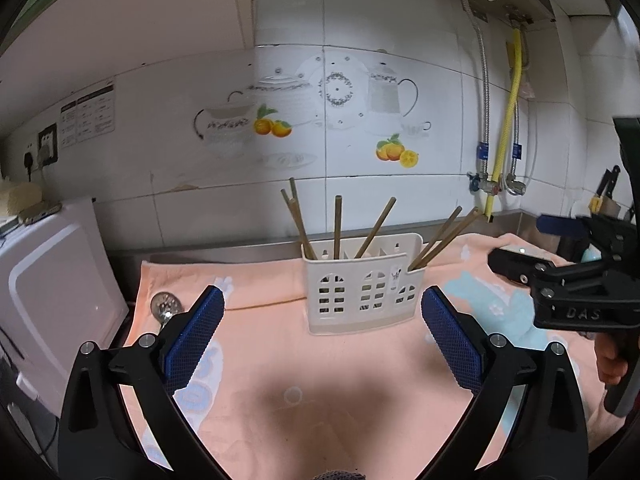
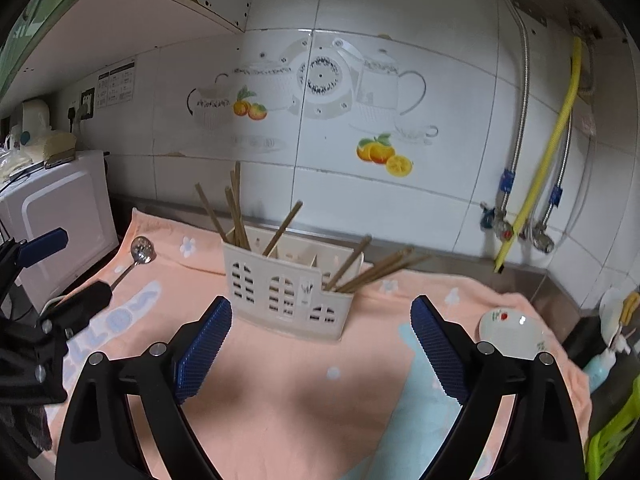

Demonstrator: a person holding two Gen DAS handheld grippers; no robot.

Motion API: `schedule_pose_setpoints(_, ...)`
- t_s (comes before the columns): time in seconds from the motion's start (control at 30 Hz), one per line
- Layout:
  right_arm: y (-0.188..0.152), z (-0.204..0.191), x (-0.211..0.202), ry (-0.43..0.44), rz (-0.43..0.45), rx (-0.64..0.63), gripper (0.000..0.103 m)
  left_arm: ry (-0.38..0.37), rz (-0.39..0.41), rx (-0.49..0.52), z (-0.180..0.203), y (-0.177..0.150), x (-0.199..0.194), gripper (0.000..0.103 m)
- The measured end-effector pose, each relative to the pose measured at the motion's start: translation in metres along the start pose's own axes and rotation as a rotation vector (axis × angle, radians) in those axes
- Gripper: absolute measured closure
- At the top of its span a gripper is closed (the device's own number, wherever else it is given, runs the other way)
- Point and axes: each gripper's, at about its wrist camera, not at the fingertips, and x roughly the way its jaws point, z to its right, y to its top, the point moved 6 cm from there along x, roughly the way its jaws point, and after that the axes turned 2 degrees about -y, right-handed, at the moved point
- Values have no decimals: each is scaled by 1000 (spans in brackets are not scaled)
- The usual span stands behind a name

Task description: Organize utensils

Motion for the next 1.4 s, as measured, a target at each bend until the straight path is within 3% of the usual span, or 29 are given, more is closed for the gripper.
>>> schedule_pose_setpoints(0.53, -25, 10, -18, 18, -21, 97, 14, 0, -10, -55, -5, -16, -14, 5)
schedule_pose_setpoints(1.1, -41, 4, -21, -8, -27, 87, 13, 5, -17, -73, -8, -22, -18, 5)
schedule_pose_setpoints(1.4, -45, 8, -19, -20, -32, 90, 13, 46, -8, -42, -7, -21, -21, 5)
